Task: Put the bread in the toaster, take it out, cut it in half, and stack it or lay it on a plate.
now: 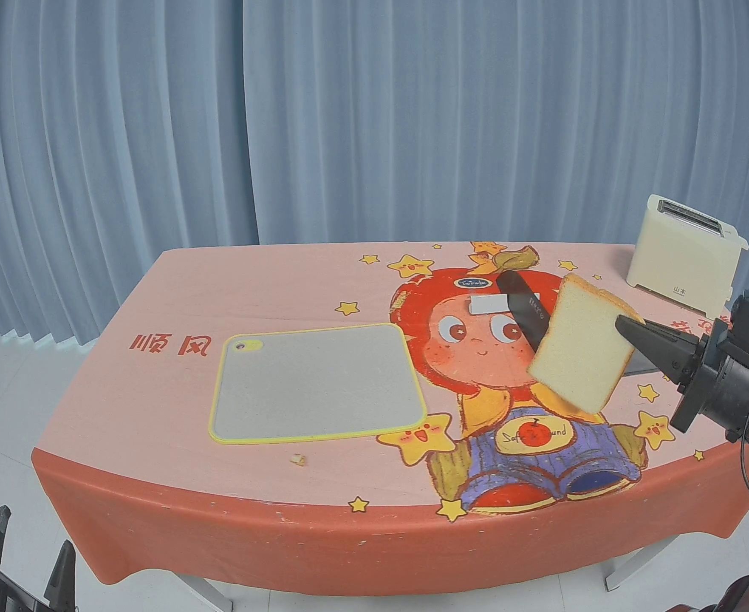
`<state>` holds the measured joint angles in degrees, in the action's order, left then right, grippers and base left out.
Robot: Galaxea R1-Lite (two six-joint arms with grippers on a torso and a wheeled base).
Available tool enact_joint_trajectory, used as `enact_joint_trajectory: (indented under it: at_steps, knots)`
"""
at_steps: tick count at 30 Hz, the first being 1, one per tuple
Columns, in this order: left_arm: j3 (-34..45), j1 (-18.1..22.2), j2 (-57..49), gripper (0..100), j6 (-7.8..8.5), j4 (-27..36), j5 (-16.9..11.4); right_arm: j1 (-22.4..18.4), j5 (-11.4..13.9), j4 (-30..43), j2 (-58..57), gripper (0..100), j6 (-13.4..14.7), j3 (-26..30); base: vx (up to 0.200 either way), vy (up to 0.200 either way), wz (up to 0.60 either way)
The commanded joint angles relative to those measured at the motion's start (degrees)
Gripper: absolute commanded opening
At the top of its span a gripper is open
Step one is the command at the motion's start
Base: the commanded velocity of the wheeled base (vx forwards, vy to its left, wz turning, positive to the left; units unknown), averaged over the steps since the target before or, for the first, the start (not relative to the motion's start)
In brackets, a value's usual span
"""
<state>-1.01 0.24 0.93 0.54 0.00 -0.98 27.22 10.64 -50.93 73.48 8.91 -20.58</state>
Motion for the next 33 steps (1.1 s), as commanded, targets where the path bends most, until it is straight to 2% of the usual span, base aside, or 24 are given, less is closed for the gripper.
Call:
enact_joint_trajectory:
  at_steps: [1,22,33]
  knots:
    - [1.0,0.0,-0.8,100,-0.01,0.0,0.0,0.5,0.0,0.0,0.2,0,0.0,0.1,0.0,0.0,0.0]
    - [1.0,0.0,-0.8,100,-0.01,0.0,0.0,0.8,-0.1,0.0,0.3,0,0.0,0.1,0.0,0.0,0.0]
    - [1.0,0.0,-0.8,100,-0.1,0.0,0.0,0.8,-0.2,-0.1,1.6,0,0.6,-0.2,0.0,0.2,0.0]
